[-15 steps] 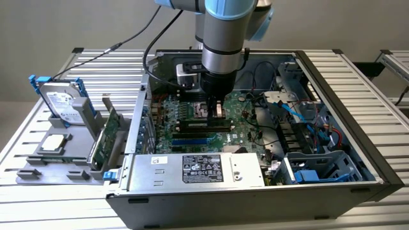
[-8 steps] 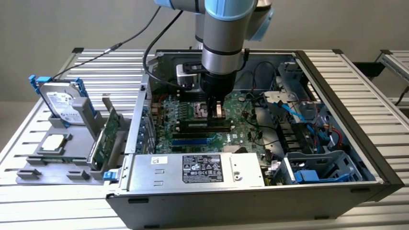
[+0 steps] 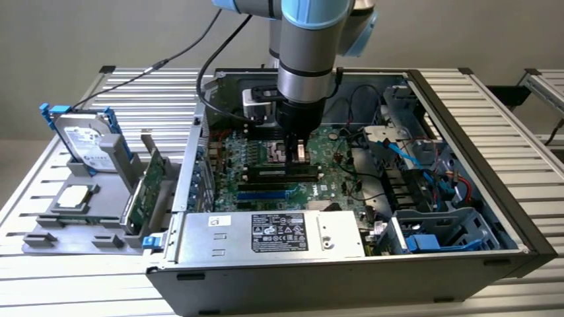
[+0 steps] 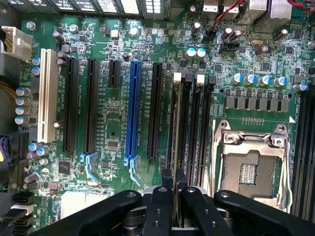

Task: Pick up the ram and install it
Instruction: 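Insert the ram into the slot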

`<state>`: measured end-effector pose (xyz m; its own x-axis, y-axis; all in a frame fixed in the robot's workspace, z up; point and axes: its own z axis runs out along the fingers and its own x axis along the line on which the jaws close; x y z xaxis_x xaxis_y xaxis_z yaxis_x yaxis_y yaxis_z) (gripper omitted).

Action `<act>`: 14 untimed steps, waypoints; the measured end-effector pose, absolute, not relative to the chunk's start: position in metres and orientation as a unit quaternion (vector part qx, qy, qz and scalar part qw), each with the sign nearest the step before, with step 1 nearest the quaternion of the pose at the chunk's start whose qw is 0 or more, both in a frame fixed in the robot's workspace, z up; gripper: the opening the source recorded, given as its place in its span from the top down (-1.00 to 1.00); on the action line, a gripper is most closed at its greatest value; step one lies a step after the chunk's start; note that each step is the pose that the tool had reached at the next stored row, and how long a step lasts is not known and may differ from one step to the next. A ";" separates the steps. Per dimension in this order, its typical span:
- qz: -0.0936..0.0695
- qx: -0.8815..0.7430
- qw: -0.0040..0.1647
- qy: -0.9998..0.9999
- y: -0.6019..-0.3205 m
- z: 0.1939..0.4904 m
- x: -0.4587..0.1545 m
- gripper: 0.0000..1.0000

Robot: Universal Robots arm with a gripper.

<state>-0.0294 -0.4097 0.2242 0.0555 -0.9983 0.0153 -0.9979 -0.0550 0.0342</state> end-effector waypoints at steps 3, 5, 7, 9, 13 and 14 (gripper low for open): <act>-0.006 0.726 0.018 -0.688 -0.410 0.224 -0.030 0.73; -0.006 0.725 0.018 -0.688 -0.410 0.224 -0.030 0.73; -0.006 0.725 0.018 -0.689 -0.410 0.224 -0.030 0.73; -0.006 0.725 0.018 -0.689 -0.410 0.224 -0.030 0.73; -0.005 0.725 0.019 -0.689 -0.410 0.224 -0.030 0.73; -0.005 0.725 0.019 -0.689 -0.410 0.223 -0.030 0.73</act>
